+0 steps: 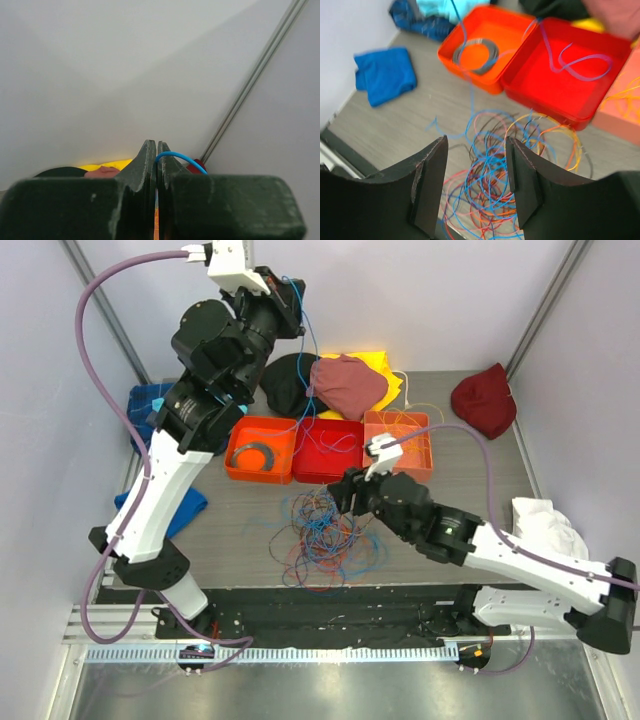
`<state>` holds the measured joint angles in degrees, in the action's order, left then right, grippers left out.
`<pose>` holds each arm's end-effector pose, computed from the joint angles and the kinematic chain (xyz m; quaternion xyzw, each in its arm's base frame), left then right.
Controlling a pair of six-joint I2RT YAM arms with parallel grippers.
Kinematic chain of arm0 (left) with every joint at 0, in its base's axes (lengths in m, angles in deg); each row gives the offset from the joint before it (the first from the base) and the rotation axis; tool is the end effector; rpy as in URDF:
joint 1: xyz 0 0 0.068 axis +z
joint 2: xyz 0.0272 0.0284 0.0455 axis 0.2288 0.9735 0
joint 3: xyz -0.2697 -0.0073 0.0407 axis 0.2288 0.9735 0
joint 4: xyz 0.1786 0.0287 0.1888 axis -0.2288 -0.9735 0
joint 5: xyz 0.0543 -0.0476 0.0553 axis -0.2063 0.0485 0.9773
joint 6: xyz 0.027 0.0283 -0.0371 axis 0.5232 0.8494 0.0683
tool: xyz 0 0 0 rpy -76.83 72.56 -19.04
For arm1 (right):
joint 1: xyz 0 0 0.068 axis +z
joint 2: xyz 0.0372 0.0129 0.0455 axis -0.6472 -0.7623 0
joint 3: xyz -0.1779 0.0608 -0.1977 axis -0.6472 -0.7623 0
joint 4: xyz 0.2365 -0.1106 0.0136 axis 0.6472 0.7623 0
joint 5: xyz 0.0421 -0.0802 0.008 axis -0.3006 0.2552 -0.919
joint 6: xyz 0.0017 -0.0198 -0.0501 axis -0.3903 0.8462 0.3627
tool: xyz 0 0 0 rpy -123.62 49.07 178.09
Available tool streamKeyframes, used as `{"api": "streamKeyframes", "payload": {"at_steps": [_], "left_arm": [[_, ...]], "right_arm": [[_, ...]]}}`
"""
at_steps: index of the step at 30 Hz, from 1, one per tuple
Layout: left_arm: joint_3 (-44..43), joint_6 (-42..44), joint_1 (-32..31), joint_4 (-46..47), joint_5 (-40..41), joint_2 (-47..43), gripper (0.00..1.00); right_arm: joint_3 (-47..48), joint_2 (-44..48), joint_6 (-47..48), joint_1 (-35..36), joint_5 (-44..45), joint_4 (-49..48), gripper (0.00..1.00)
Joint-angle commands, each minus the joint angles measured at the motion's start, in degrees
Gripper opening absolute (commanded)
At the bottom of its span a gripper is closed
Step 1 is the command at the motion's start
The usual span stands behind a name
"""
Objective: Untangle the cables
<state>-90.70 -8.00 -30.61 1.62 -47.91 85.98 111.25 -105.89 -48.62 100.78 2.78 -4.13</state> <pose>0.2223 -0.1940 0.6126 -0.0081 0.5947 -0.2775 0.7545 0.1271 0.1926 0.3478 -0.1195 0.7698 0.2658 0.5679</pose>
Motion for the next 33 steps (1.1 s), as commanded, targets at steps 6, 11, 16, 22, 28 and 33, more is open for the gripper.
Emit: {"api": "streamKeyframes", "payload": {"at_steps": [6, 11, 16, 22, 28, 33], "left_arm": [[2.68, -3.2, 0.15, 0.89, -3.51, -4.93, 0.0], [3.39, -3.82, 0.15, 0.54, -4.3, -6.34, 0.0], [3.3, -4.96, 0.15, 0.19, -6.41, -6.78, 0.01], [0.05, -4.35, 0.15, 0.53, -7.2, -5.55, 0.0], [-1.44, -4.78, 0.15, 3.7, -8.7, -5.73, 0.01], [-1.1, -6.36, 0.24, 3.79, -10.45, -6.34, 0.0]], "right_arm": [[-0.5, -10.7, 0.11, 0.37, -8.22, -13.96, 0.6], [0.02, -15.8, 0.46, 0.29, -7.17, -17.56, 0.61], [-0.68, -19.67, 0.29, 0.29, -5.15, -20.9, 0.62], [-5.15, -17.13, -2.0, 0.37, -3.13, -23.36, 0.6], [-5.25, -19.05, -0.33, 0.37, -3.3, -23.01, 0.61], [-3.85, -24.93, 0.73, 0.29, -2.6, -26.09, 0.62]]}}
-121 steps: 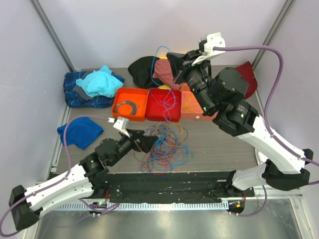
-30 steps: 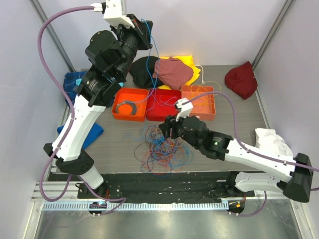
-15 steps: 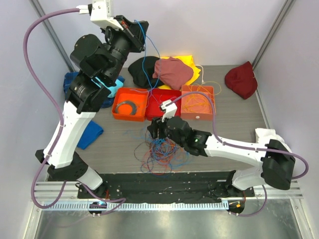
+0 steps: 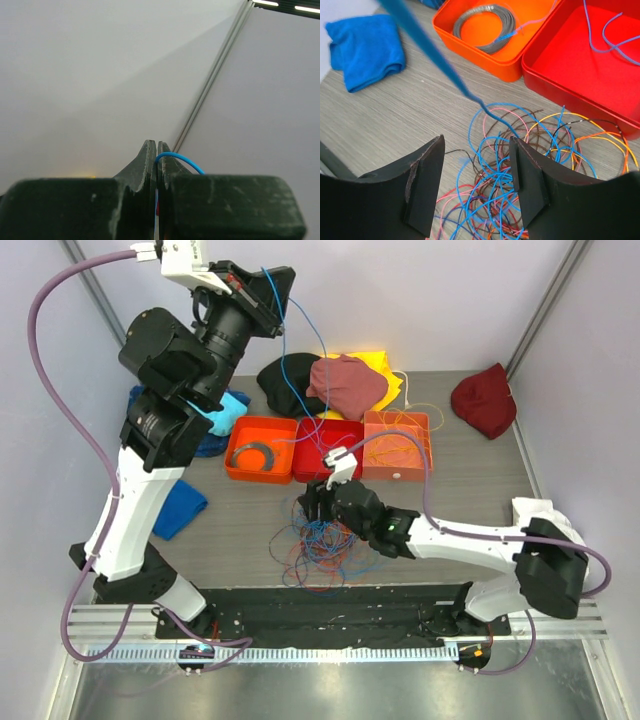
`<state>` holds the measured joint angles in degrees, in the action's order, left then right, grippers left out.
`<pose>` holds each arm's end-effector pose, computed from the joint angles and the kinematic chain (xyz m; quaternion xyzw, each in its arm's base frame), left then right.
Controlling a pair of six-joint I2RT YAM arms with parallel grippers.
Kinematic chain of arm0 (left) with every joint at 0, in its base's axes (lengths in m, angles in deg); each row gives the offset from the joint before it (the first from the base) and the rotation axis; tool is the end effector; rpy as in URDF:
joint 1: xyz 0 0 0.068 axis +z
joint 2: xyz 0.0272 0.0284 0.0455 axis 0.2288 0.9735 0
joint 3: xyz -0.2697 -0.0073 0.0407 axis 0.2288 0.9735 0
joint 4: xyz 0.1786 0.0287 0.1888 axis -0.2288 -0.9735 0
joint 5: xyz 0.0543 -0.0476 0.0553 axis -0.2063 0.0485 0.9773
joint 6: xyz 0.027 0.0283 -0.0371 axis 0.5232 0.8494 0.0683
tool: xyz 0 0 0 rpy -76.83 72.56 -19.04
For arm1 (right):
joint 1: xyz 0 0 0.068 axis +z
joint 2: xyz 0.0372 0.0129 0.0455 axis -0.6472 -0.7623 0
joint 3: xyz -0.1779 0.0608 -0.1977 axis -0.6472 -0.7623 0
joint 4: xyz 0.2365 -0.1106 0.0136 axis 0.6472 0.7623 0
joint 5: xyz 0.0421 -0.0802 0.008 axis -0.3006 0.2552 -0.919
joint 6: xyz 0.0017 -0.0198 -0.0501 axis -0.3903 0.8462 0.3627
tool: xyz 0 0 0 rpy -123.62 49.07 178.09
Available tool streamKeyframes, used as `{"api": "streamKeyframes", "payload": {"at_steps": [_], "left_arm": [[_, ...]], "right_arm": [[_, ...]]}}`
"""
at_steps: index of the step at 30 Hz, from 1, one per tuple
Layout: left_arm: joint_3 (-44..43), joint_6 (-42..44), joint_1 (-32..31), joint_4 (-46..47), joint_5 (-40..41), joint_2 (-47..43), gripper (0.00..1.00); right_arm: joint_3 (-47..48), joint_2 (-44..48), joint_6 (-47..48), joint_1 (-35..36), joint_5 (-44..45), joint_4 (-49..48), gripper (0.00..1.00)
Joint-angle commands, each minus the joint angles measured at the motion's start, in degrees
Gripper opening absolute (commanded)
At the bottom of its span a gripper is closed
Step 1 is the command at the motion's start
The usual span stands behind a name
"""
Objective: Untangle the cables
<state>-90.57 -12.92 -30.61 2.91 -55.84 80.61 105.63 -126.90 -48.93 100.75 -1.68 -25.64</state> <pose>0.1852 -0.1649 0.6385 0.0074 0.5435 -0.3703 0.7533 0.1634 0.2614 0.2588 -0.1563 0.7912 0.2658 0.5281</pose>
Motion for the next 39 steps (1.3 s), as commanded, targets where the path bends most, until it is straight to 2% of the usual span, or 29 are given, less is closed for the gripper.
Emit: {"api": "streamKeyframes", "payload": {"at_steps": [1, 5, 6, 8, 10, 12, 15, 20, 33, 37, 38, 39], "left_arm": [[-1.14, -1.8, 0.15, 2.5, -2.78, -1.14, 0.0], [-0.44, -2.06, 0.15, 1.8, -3.31, -2.02, 0.01], [-0.35, -1.98, 0.15, 1.88, -3.4, -2.54, 0.0], [0.09, -1.63, 0.15, 1.62, -3.31, -3.07, 0.0], [0.71, -1.19, 0.15, 1.53, -3.14, -3.86, 0.0], [1.14, -0.83, 0.15, 1.62, -2.96, -4.22, 0.0], [1.23, -0.66, 0.15, 1.62, -2.96, -4.22, 0.0], [1.5, -0.75, 0.15, 1.97, -3.22, -3.87, 0.0], [1.41, -3.12, 0.15, 2.94, -5.42, -3.78, 0.0], [2.29, -3.03, 0.15, 2.59, -5.42, -4.57, 0.0], [2.55, -2.77, 0.15, 2.68, -5.25, -4.74, 0.0], [3.6, -2.59, 0.15, 2.59, -5.16, -5.09, 0.0]], "right_arm": [[2.9, -6.12, 1.21, 0.22, 3.17, -4.58, 0.62], [5.29, -11.05, 1.47, 0.13, 7.65, -4.85, 0.61], [5.55, -11.67, 1.21, 0.05, 8.18, -5.02, 0.59], [5.73, -12.64, 0.95, -0.22, 8.28, -5.55, 0.49], [5.73, -12.56, 0.95, -0.31, 8.1, -5.73, 0.45], [5.64, -11.77, 1.29, -0.31, 7.14, -5.47, 0.46], [5.2, -9.92, 1.3, -0.31, 6.25, -4.85, 0.54], [3.53, -6.32, 0.6, -0.22, 6.43, -4.41, 0.58], [4.23, -10.88, -0.55, -0.22, 4.5, -4.23, 0.57], [4.41, -10.8, -0.73, -0.31, 6.34, -3.44, 0.29], [4.41, -9.67, -0.46, -0.31, 7.56, -3.01, 0.16], [4.41, -8.61, -0.2, -0.22, 8.01, -2.83, 0.1]]}}
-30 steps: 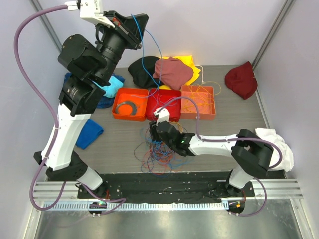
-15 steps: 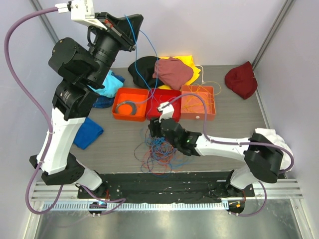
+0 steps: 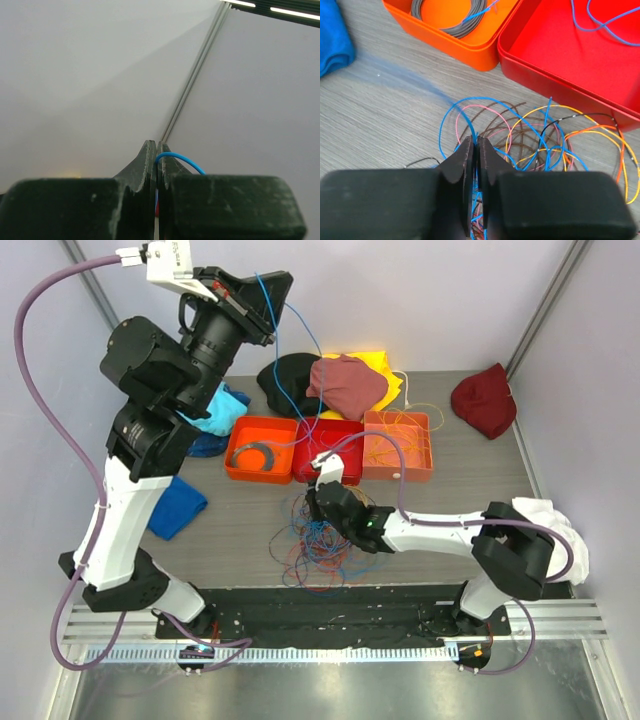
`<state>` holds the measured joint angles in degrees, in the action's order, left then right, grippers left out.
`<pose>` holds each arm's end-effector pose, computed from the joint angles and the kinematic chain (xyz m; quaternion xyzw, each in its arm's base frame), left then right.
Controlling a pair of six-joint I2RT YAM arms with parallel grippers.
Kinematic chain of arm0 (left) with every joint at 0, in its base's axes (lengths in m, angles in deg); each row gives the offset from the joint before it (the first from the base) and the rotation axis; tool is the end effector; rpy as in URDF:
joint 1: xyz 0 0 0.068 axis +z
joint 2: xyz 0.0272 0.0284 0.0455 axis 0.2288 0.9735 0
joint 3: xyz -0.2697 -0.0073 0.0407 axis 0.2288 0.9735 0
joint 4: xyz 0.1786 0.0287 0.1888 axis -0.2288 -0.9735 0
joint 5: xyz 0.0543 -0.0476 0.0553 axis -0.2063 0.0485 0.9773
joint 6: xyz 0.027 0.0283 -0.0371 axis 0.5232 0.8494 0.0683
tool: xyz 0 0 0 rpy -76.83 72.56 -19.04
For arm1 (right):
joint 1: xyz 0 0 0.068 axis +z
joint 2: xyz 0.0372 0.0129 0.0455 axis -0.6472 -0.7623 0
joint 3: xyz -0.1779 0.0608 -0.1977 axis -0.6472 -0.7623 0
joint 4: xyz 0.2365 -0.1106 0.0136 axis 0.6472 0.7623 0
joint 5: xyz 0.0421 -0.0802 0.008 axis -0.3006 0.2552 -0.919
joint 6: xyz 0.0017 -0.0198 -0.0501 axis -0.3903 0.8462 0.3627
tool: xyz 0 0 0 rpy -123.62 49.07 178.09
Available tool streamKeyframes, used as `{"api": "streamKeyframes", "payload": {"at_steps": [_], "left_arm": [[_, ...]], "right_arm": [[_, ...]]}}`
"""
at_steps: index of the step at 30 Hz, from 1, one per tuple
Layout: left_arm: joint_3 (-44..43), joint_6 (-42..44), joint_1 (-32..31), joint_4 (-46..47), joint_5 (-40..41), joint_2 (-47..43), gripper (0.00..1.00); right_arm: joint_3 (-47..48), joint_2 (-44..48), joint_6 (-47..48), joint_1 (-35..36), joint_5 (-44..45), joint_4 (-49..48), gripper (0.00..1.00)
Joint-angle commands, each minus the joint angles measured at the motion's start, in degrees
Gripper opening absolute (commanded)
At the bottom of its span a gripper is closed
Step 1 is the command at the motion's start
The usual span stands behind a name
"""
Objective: Untangle the cables
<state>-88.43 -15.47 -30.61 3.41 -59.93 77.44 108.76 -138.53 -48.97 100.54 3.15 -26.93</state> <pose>0.1697 -0.1533 0.6431 0.0221 0.5289 -0.4097 0.7430 0.1830 0.2879 0.2177 -0.1518 0.8210 0.1969 0.5140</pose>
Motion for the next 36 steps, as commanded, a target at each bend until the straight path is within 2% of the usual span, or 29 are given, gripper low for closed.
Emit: {"api": "streamKeyframes", "payload": {"at_steps": [1, 2, 8, 12, 18, 25, 36], "left_arm": [[2.16, 0.23, 0.24, 2.0, -0.9, -2.36, 0.0], [2.95, 0.67, 0.15, 2.17, -0.2, -2.71, 0.0], [10.34, 3.48, 0.15, 2.61, 4.54, -3.6, 0.0], [11.13, 4.62, 0.24, 3.4, 6.39, -2.28, 0.0], [13.77, 6.03, 0.5, 6.48, 7.54, 0.0, 0.0], [19.56, 5.07, 3.14, 10.61, 6.93, 2.81, 0.0], [28.09, -5.65, 12.62, 18.07, -0.97, 11.77, 0.0]], "right_arm": [[1.55, 3.98, 0.8, -0.09, 4.05, -1.28, 0.05], [1.98, 5.13, 1.42, -0.09, 5.54, 0.03, 0.01], [13.48, 12.61, 10.11, -1.49, 7.58, 7.49, 0.01], [25.86, 10.51, 12.41, -7.36, 4.6, 12.52, 0.01], [33.53, 3.74, 9.87, -14.94, -0.68, 14.02, 0.01], [36.97, -3.91, 8.9, -18.72, -3.93, 13.76, 0.01], [35.56, -13.31, 7.67, -22.5, -4.38, 12.53, 0.01]]}}
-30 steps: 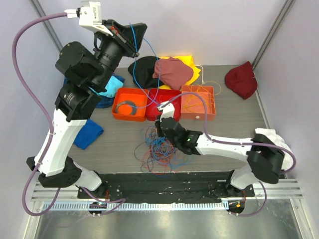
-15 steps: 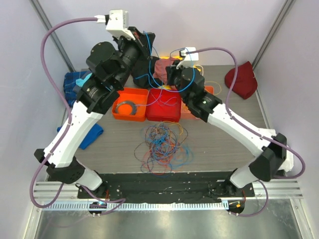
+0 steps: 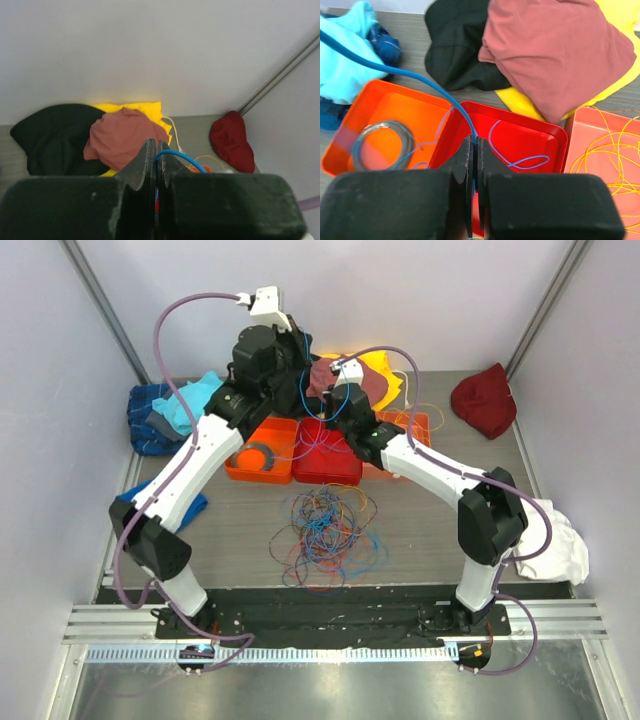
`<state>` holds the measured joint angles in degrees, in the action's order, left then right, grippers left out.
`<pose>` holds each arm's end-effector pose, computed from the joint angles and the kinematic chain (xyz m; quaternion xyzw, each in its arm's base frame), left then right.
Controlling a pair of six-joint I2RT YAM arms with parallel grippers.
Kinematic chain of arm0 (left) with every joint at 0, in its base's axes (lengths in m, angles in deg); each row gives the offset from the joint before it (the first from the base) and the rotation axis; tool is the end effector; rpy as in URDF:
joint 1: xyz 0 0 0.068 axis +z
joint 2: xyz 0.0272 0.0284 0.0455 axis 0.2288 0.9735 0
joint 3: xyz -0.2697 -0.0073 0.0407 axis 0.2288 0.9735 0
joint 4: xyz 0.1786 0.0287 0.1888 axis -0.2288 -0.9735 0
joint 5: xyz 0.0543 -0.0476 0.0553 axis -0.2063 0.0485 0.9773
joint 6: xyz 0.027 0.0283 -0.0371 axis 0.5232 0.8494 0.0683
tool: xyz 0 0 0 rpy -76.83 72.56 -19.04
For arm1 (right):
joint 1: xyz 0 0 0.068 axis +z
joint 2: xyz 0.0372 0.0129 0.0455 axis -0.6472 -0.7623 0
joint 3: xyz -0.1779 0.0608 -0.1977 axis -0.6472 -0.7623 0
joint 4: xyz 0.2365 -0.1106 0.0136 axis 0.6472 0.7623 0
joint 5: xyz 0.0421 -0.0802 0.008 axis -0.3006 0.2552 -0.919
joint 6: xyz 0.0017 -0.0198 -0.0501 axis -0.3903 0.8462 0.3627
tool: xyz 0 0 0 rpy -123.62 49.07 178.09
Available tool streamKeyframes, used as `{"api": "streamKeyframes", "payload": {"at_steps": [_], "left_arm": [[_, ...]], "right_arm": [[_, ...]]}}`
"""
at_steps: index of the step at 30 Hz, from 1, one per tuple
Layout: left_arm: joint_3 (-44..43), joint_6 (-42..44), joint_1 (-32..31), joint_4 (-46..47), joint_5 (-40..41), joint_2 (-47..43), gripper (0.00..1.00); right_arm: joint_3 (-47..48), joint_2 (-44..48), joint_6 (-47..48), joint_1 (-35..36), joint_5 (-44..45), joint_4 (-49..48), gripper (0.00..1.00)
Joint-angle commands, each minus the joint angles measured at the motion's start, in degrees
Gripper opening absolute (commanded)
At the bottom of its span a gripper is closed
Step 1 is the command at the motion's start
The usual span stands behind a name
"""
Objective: Untangle the cables
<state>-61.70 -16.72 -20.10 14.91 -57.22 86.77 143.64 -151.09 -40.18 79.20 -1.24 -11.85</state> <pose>0.3272 -0.2049 0.4804 -0.0200 0.6943 -0.2576 0.6717 0.3435 0.2598 0.3174 -0.0648 0.8035 0.1158 0.5804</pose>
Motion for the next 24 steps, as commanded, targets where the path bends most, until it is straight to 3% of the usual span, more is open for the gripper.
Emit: {"api": "streamKeyframes", "payload": {"at_steps": [1, 13, 16, 17, 20, 24], "left_arm": [[1.54, -5.02, 2.47, 6.85, -4.13, 3.15, 0.0], [6.37, -9.68, 4.14, 13.96, -8.53, 10.53, 0.0], [6.11, -9.86, 4.05, 14.32, -8.96, 12.9, 0.0], [6.02, -9.86, 4.05, 14.49, -9.05, 13.26, 0.0], [6.11, -9.95, 4.05, 14.93, -9.06, 14.93, 0.0], [5.94, -10.21, 4.05, 14.67, -9.05, 17.04, 0.0]], "right_arm": [[0.42, -1.19, -1.29, -1.34, -0.16, -2.82, 0.01], [-2.93, -5.76, -2.0, -2.57, 0.63, -4.14, 0.02], [-3.01, -4.98, -2.09, -2.57, 0.37, -3.09, 0.17], [-3.27, -4.1, -2.08, -2.66, 0.02, -2.82, 0.28], [-3.36, -2.87, -2.52, -2.49, 1.42, -1.06, 0.41], [-4.42, -1.64, -3.22, -2.49, 3.18, 3.67, 0.48]]}}
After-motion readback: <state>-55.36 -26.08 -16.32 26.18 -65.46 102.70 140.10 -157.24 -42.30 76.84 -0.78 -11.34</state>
